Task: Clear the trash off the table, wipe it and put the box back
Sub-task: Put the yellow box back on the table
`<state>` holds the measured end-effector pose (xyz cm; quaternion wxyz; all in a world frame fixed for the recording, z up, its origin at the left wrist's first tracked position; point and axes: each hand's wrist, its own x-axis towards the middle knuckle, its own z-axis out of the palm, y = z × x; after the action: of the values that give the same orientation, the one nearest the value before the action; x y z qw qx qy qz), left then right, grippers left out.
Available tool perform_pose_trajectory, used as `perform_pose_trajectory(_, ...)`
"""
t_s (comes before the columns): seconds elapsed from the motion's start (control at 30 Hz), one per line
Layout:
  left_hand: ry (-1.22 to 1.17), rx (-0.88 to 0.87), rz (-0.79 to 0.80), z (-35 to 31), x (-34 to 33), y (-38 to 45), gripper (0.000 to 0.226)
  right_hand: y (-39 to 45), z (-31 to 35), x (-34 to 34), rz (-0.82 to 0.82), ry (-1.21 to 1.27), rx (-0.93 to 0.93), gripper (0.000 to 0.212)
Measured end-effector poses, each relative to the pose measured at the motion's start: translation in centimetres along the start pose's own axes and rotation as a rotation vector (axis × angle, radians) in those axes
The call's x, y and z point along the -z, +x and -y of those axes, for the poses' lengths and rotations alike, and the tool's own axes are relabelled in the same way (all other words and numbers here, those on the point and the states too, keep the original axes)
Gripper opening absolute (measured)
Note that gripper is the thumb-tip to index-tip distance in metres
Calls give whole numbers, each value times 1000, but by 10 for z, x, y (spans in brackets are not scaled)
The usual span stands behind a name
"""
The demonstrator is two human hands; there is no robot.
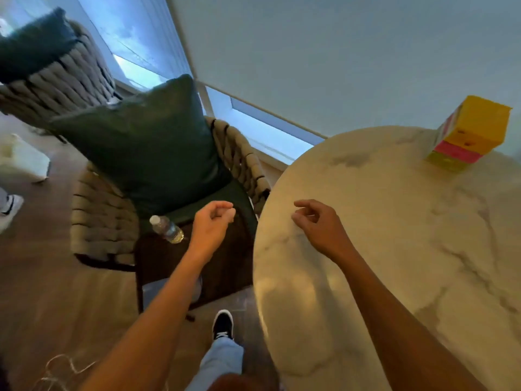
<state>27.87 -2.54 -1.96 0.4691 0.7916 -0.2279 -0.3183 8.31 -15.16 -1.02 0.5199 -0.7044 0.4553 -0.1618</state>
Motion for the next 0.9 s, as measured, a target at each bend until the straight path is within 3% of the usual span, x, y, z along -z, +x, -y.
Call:
perform_pose_trajectory(0.3, 58, 236, -176, 106, 149, 18, 10, 37, 54, -189, 286, -98, 42, 30)
perform_pose_trajectory(0.5, 125, 307, -102, 177, 189, 46, 7, 73, 61, -297, 411, -221, -26, 48)
perform_pose_trajectory(0.63, 62, 350, -77, 214, 196, 57, 10, 103, 52, -361, 437, -375, 23, 58)
perform_pose_trajectory(0.77, 9, 378, -66, 237, 199, 60, 20, 130, 42, -406, 495, -566, 44, 66)
perform_pose_trajectory(0.9, -16, 400, -39, 242, 201, 64, 52, 143, 37, -421, 539, -754, 146, 47)
